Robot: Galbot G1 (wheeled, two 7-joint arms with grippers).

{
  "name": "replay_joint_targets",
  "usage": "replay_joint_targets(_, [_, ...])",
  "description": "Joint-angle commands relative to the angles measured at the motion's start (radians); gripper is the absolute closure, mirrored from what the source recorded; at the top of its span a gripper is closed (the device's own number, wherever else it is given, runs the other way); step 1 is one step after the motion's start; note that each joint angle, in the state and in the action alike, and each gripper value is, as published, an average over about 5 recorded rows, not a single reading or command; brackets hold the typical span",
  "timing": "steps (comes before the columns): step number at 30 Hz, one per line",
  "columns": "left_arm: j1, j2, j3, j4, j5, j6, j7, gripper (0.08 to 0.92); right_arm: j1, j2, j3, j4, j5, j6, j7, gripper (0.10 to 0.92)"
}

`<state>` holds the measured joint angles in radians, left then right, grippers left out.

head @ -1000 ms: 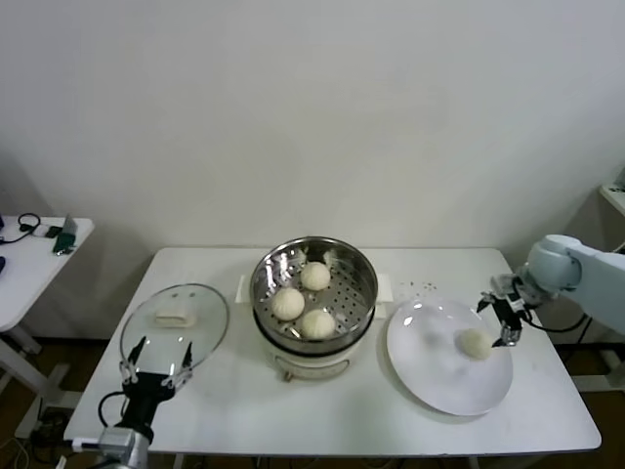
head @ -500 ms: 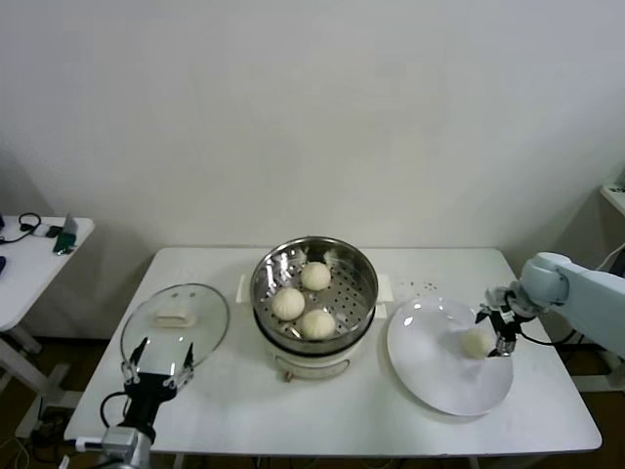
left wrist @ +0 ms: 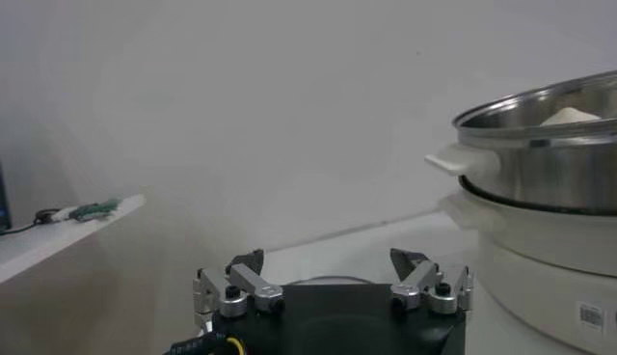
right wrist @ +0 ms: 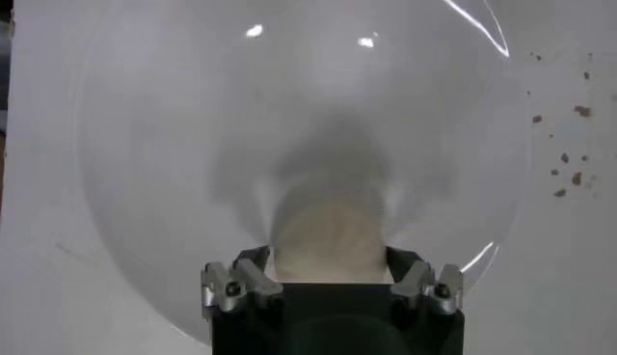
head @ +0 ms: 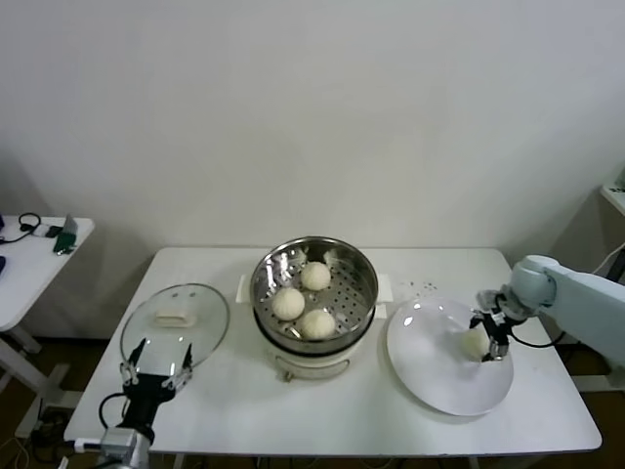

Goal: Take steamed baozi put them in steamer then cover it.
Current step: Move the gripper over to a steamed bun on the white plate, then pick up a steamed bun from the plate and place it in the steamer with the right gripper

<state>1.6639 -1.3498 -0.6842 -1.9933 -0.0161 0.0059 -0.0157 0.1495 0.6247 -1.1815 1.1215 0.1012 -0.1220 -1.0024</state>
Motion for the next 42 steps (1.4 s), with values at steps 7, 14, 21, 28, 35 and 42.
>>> replay_joint_targets(7, [0.0,0.003,-0.001,-0.004,-0.002,-0.002,0.001,0.177,0.062,0.003,-0.05,0.002,0.029,-0.009,-0.013,0.314])
replay_joint_targets(14, [-0.011,-0.004,0.012,-0.011,-0.001,0.0,0.001,0.177,0.274,0.01,-0.173,0.045,0.186,-0.067,-0.011,0.321])
replay_joint_targets(21, [-0.007,-0.006,0.032,-0.016,0.003,-0.006,0.004,0.177,0.624,0.12,-0.425,0.064,0.422,-0.104,-0.013,0.316])
replay_joint_targets(28, [0.004,0.011,0.062,-0.023,0.02,-0.018,0.01,0.177,0.827,0.299,-0.58,0.05,0.643,-0.126,0.003,0.313])
replay_joint_targets(35, [0.008,0.019,0.098,-0.027,0.03,-0.028,0.022,0.177,0.882,0.439,-0.598,0.071,0.818,-0.171,0.055,0.313])
replay_joint_targets(42, [-0.001,0.035,0.105,-0.026,0.005,-0.029,0.027,0.177,0.85,0.542,-0.593,0.111,0.922,-0.226,0.136,0.313])
